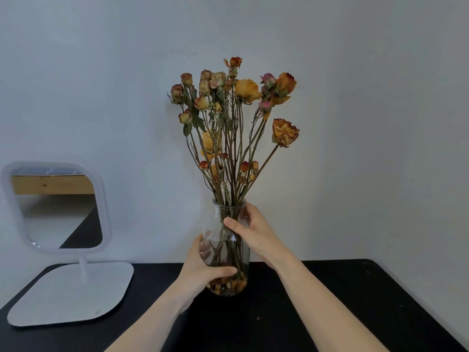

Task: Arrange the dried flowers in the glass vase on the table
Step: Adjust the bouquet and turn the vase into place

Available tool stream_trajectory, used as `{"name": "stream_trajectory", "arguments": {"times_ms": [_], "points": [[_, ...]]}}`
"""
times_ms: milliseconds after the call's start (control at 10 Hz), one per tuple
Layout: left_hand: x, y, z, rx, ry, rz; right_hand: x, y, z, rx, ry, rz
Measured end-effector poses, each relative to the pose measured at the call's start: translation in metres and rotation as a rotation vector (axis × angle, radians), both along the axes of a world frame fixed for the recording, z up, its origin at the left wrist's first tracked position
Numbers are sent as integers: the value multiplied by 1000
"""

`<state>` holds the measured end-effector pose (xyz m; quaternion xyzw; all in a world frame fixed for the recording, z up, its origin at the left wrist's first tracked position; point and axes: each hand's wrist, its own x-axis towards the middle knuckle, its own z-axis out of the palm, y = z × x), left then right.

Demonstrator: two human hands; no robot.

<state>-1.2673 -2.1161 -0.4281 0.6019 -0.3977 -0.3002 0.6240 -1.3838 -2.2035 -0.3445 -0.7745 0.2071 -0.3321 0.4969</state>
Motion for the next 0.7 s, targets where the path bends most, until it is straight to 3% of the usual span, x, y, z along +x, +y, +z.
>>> {"name": "stream_trajectory", "arguments": {"times_ms": [400,500,700], "points": [[1,0,0,58,-51,-41,2,-3,-2,-12,24,-22],[-3,4,2,116,-118,-24,-1,1,3,-12,60,-37],[-12,55,2,267,-423,114,-20,17,6,61,83,-110]]}}
